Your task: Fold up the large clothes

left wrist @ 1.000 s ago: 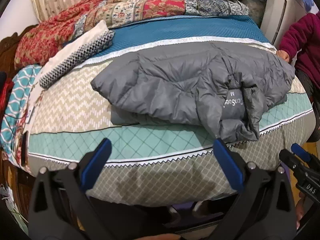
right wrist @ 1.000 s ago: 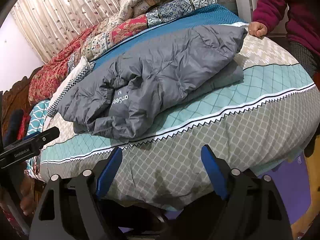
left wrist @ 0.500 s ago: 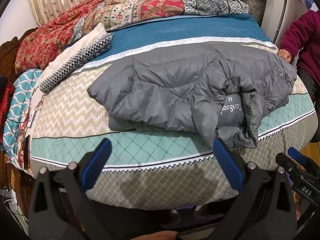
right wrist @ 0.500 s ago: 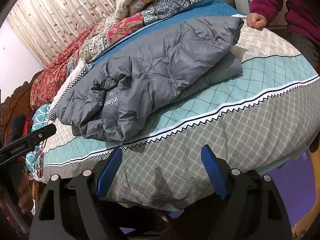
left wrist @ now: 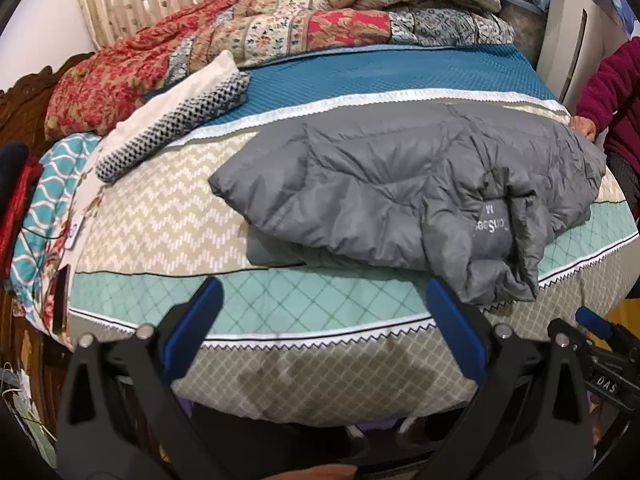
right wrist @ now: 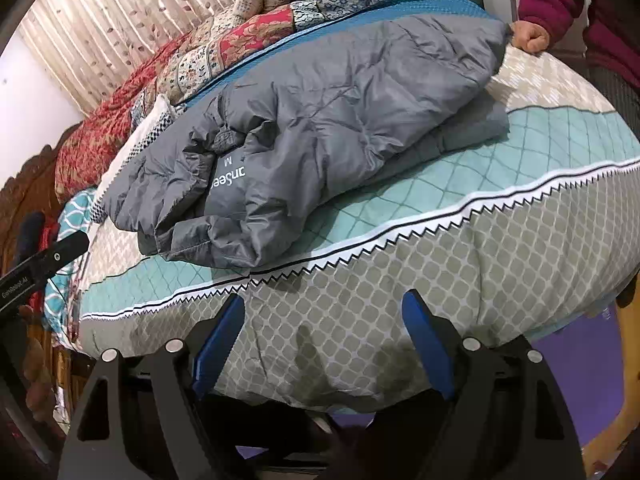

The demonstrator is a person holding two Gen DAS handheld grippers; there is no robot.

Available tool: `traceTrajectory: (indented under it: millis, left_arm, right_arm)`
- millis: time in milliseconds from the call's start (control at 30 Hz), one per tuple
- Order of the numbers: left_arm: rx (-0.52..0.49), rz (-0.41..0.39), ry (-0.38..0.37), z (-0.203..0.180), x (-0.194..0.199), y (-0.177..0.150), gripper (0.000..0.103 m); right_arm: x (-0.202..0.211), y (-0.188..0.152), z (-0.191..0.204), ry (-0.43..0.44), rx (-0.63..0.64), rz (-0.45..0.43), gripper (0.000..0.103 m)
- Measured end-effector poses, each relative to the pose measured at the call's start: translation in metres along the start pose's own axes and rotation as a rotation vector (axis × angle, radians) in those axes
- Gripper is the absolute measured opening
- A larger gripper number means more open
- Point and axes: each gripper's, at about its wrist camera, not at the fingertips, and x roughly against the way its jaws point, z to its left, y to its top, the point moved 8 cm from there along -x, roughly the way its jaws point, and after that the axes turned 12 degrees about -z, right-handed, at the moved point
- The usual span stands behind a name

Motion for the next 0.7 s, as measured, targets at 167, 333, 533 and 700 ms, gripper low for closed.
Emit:
traceTrajectory:
  millis: [167, 333, 533, 700]
  left_arm:
    - [0.005, -0.002, -0.004, 0.009, -0.004, 0.000, 0.097]
    - [0.013, -0.036, -0.003, 0.017, 0.001, 0.002, 0.097]
    - [0.015, -0.046, -0.028, 0.017, 0.008, 0.004, 0.097]
    - [0.016, -0.072, -0.030, 0.015, 0.020, 0.011, 0.097]
  right_arm:
    - [-0.001, -0.001, 0.008, -0.017, 0.027, 0.004, 0.076]
    - [0.006, 0.002, 0.016, -0.031, 0.057, -0.017, 0.076]
    - [0.017, 0.012, 0.018, -0.031, 0.063, -0.044, 0.076]
    - [0.034, 0.029, 0.016, -0.027, 0.049, -0.094, 0.076]
